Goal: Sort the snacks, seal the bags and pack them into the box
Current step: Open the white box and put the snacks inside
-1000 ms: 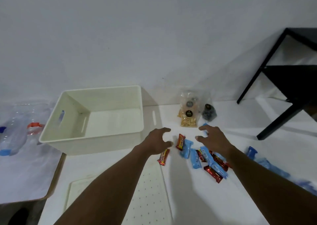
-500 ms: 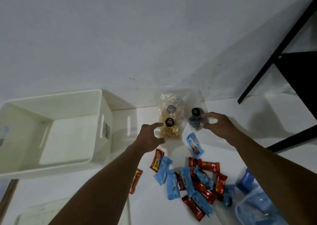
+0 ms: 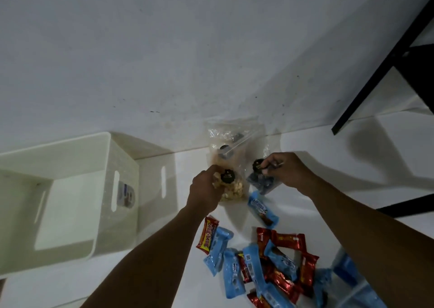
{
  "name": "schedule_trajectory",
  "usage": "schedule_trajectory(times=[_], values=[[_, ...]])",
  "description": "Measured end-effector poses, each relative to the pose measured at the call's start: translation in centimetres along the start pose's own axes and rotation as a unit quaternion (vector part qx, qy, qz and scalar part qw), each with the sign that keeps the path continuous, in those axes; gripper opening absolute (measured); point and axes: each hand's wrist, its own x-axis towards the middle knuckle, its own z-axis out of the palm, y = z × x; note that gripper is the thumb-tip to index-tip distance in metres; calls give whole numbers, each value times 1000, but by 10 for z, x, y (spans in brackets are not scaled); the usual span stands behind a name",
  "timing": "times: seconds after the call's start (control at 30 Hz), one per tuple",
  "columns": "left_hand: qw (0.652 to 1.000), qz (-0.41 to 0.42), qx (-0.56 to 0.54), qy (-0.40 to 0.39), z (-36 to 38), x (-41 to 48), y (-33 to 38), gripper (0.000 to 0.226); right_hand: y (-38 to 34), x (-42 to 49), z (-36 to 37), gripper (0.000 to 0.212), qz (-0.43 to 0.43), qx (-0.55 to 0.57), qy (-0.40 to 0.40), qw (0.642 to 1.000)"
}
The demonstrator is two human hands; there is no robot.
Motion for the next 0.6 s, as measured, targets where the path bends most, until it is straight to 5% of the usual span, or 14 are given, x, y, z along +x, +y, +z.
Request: schedule_trajectory(times=[0.17, 0.33, 0.6], values=[[998, 60, 15, 8, -18, -19, 2, 41, -18, -33, 0, 15, -18, -10, 27, 999], [993, 107, -5, 56, -76, -47, -7, 23, -76, -64, 12, 28, -57, -24, 47, 997], [981, 114, -48, 147, -214, -103, -64, 38, -205, -115, 100, 37, -163, -39, 30, 985]])
